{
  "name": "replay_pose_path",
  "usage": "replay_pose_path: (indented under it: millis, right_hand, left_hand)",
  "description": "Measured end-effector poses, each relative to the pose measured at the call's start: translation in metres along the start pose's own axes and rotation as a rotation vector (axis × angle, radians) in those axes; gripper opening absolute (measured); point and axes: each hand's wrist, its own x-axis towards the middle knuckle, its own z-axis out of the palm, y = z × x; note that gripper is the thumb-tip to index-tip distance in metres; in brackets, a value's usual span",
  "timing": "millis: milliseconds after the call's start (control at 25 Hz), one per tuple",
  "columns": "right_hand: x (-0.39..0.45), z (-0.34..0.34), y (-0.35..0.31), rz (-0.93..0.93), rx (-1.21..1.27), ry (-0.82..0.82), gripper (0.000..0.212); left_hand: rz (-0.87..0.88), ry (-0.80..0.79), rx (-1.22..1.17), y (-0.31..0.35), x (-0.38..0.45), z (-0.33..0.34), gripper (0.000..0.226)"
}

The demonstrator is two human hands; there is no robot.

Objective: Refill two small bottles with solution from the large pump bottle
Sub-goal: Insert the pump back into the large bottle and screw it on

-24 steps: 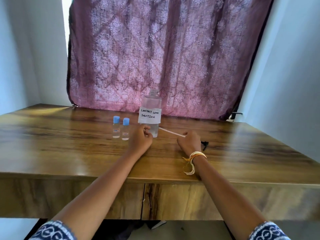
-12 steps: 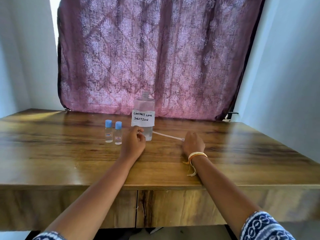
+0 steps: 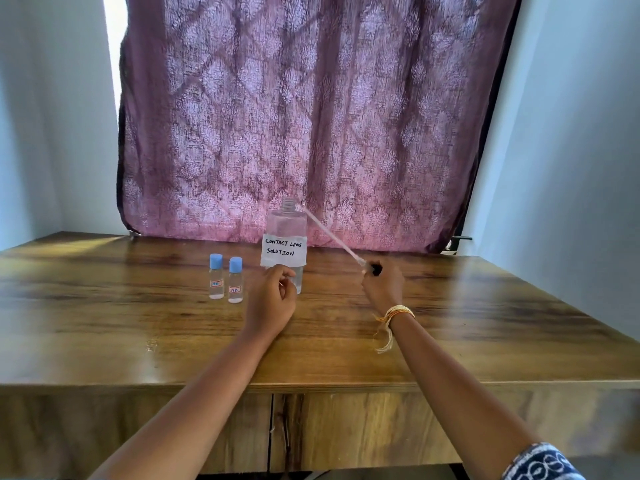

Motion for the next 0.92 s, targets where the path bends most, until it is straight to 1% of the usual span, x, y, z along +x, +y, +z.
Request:
replay_pose_path:
  millis: [120,200,240,360,440,520,600,720,760,800,840,920]
  right_hand:
    - [0.000,0.001,-0.007,0.096,0.283,-0.145,0.021]
    - [0.001,0.002,-0.010,0.185,0.452,-0.180,0.022]
    - [0.002,0.003,-0.011,0.214,0.496,-0.172,0.021]
    - [0.007,0.004,-0.014,0.265,0.614,-0.088,0.013]
    - [0.018,0.001,-0.027,0.263,0.730,-0.019,0.021]
    - [0.037,-0.004,-0.049,0.204,0.824,0.062,0.029]
    - [0.060,-0.011,-0.079,0.155,0.911,0.104,0.036]
    - [0.088,-0.017,-0.125,0.048,0.895,0.144,0.038]
    - [0.096,-0.016,-0.138,0.023,0.892,0.186,0.039]
    - [0.103,-0.015,-0.149,-0.002,0.892,0.238,0.041]
    - [0.110,-0.012,-0.159,-0.030,0.876,0.283,0.043]
    - [0.118,-0.005,-0.175,-0.096,0.807,0.330,0.047]
  left_hand:
    - [-0.037,-0.013,-0.017,-0.005,-0.002,-0.002,0.008]
    - [-0.088,-0.019,-0.031,-0.007,-0.001,-0.003,0.011]
    - [-0.106,-0.016,-0.030,-0.008,-0.001,-0.003,0.013]
    - [-0.112,-0.007,-0.049,-0.008,-0.001,-0.003,0.015]
    - [-0.118,0.033,-0.105,-0.007,0.001,-0.005,0.015]
    - [-0.116,0.104,-0.134,-0.003,0.015,-0.010,0.015]
    - [-0.089,0.193,-0.101,0.003,0.043,-0.020,0.016]
    - [-0.025,0.282,-0.068,0.010,0.096,-0.034,0.019]
    - [-0.025,0.264,-0.073,0.011,0.111,-0.036,0.022]
    - [-0.046,0.208,-0.082,0.010,0.124,-0.037,0.028]
    - [-0.089,0.115,-0.086,0.008,0.135,-0.036,0.037]
    - [-0.233,-0.128,-0.123,0.001,0.150,-0.031,0.056]
